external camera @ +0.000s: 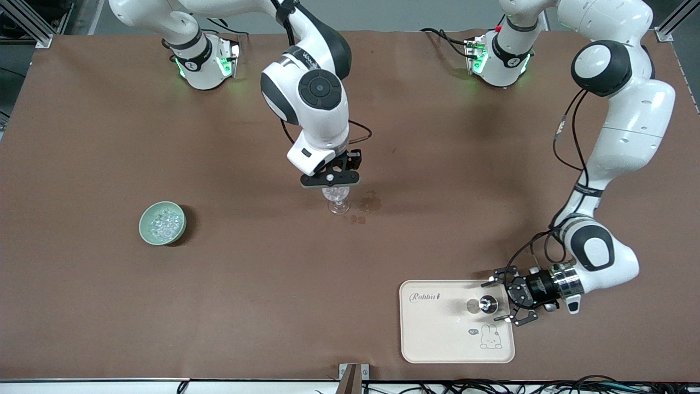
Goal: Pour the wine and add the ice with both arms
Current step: 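Drop the ice into the glass while the left gripper sets the jigger down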
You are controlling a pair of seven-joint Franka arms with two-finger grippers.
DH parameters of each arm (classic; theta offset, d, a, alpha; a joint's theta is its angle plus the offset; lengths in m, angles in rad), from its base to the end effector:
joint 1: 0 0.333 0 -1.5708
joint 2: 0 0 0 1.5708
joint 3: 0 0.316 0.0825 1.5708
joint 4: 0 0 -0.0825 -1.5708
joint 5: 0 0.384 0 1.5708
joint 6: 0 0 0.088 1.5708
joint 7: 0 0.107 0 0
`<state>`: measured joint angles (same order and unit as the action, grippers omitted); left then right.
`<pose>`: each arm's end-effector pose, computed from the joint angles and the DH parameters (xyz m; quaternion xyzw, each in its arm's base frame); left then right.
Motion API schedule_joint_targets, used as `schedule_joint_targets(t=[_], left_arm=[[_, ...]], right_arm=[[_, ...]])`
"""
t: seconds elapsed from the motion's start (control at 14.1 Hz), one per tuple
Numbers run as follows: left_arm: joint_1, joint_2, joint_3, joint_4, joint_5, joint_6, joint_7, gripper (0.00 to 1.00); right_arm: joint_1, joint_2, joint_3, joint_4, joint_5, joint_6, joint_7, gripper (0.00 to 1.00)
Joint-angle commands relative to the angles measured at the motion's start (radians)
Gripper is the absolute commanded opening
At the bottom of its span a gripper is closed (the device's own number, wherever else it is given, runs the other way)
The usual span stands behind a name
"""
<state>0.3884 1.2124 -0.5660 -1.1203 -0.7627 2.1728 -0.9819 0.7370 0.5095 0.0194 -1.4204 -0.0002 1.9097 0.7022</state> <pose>0.7657 -0.0146 0.1391 0.5743 0.6181 -0.3035 0.4427 0.5111 0.4790 0.4022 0.9996 0.0259 -0.0106 0.0032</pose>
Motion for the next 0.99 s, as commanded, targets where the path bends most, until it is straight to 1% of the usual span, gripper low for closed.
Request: schedule_joint_targets(t=[0.0,0.07,0.14,0.21,0.28,0.35,0.5,0.64,0.78,0.92], left_arm=[[0.036,-0.071,0.015,-0.018,0.161,-0.108,-0.009,1.00],[0.034,-0.105,0.015,-0.019,0.272,-0.122,-0.014,1.00],[0.026,-0.135,0.014,-0.021,0.410,-0.148,-0.030,1.00],[0.023,-0.160,0.006,-0.021,0.521,-0.183,-0.037,1.00],[0.018,-0.201,-0.001,-0.021,0.604,-0.220,-0.035,1.00],[0.014,-0.230,-0.020,-0.021,0.653,-0.244,-0.035,1.00],[-0.012,-0.298,-0.041,-0.019,0.779,-0.295,-0.024,1.00],[-0.046,-0.346,-0.075,-0.019,0.914,-0.347,0.000,1.00],[-0.059,-0.392,-0.126,-0.021,1.023,-0.399,0.066,1.00],[-0.059,-0.447,-0.169,-0.021,1.111,-0.447,0.152,1.00]], right_arm=[[-0.048,-0.029,-0.013,0.015,-0.008,-0.009,0.005,0.88],[-0.085,-0.064,-0.013,0.008,-0.007,-0.014,0.003,0.89],[-0.120,-0.103,-0.013,-0.015,-0.007,-0.017,0.003,0.90],[-0.157,-0.143,-0.013,-0.041,-0.009,-0.017,0.003,0.90],[-0.200,-0.185,-0.013,-0.076,-0.009,-0.017,0.003,0.90],[-0.231,-0.227,-0.013,-0.115,-0.014,-0.017,0.003,0.90],[-0.295,-0.325,-0.013,-0.226,-0.037,-0.015,-0.013,0.90],[-0.370,-0.415,-0.013,-0.337,-0.040,-0.006,-0.131,0.90],[-0.436,-0.485,-0.013,-0.415,-0.040,-0.006,-0.191,0.89],[-0.502,-0.528,-0.013,-0.466,-0.040,-0.009,-0.265,0.89]])
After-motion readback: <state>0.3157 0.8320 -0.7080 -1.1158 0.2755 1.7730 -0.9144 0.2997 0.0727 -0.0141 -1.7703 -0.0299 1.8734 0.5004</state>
